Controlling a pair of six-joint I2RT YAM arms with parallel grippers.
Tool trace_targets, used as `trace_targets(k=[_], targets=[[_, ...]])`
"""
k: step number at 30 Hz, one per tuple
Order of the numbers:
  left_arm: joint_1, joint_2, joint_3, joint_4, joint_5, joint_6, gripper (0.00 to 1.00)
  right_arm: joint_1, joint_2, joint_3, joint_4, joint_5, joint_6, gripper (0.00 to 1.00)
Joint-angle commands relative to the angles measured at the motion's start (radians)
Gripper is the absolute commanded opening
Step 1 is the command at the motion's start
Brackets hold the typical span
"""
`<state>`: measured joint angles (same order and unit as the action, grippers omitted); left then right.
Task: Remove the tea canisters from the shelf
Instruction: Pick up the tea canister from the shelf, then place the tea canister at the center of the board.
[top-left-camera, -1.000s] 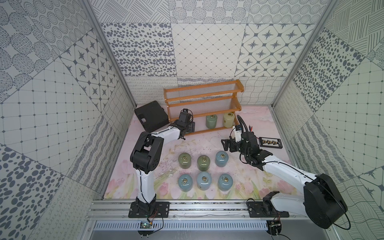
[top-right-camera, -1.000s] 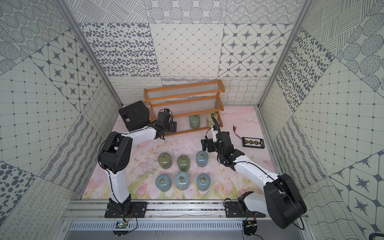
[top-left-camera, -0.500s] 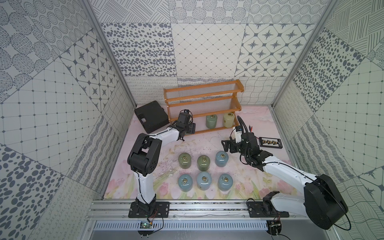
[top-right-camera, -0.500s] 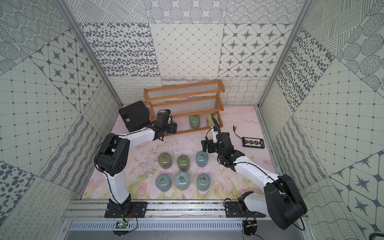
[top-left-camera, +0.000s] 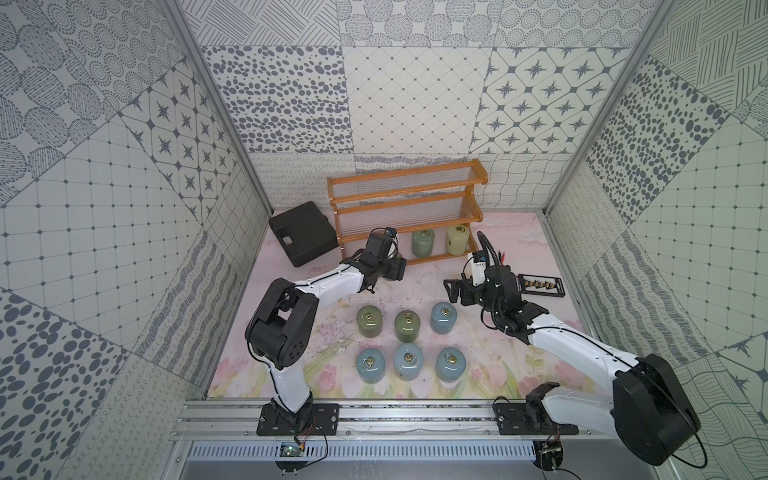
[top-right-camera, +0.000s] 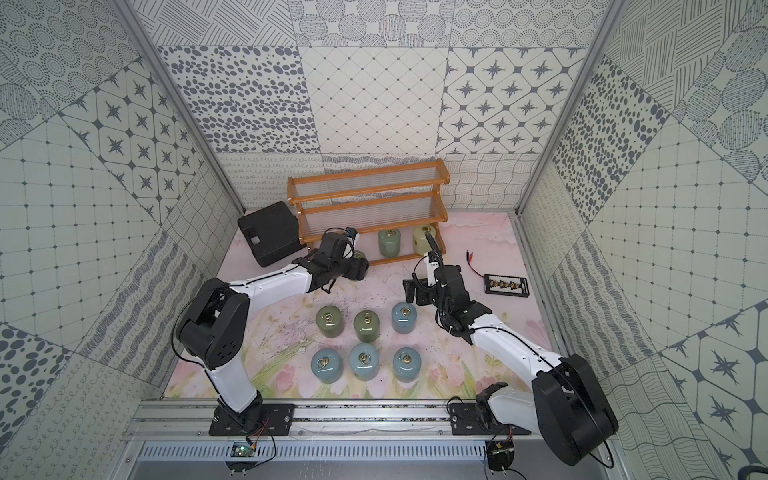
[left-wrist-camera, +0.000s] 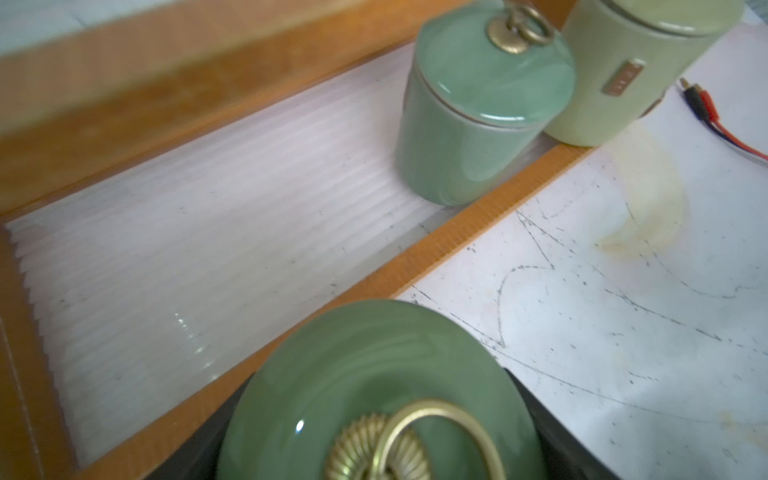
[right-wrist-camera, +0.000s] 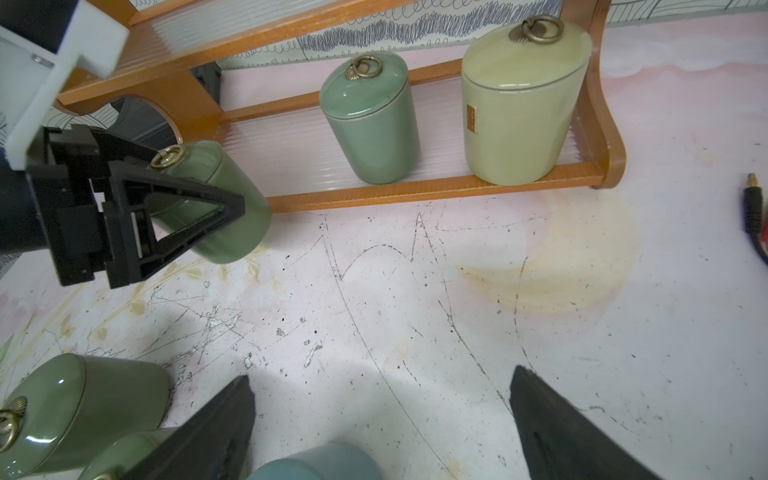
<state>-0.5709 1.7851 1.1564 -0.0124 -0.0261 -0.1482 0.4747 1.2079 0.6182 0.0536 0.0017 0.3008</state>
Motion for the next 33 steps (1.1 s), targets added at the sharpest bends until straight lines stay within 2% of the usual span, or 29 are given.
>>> trace_targets(k=[1,16,33], targets=[[-0.049,-0.026,-0.015,0.048,0.042,0.020,0.72,-0.008,-0.032,-0.021,0.021,0.016,0.008,1.00],[-0.148,-0.014,-0.071,0.033,0.042,-0.016,0.71,-0.018,-0.080,-0.044,-0.002,0.028,0.007,1.00],[-0.162,0.002,-0.112,0.034,0.026,-0.034,0.71,-0.021,-0.093,-0.064,0.000,0.026,0.010,0.99]])
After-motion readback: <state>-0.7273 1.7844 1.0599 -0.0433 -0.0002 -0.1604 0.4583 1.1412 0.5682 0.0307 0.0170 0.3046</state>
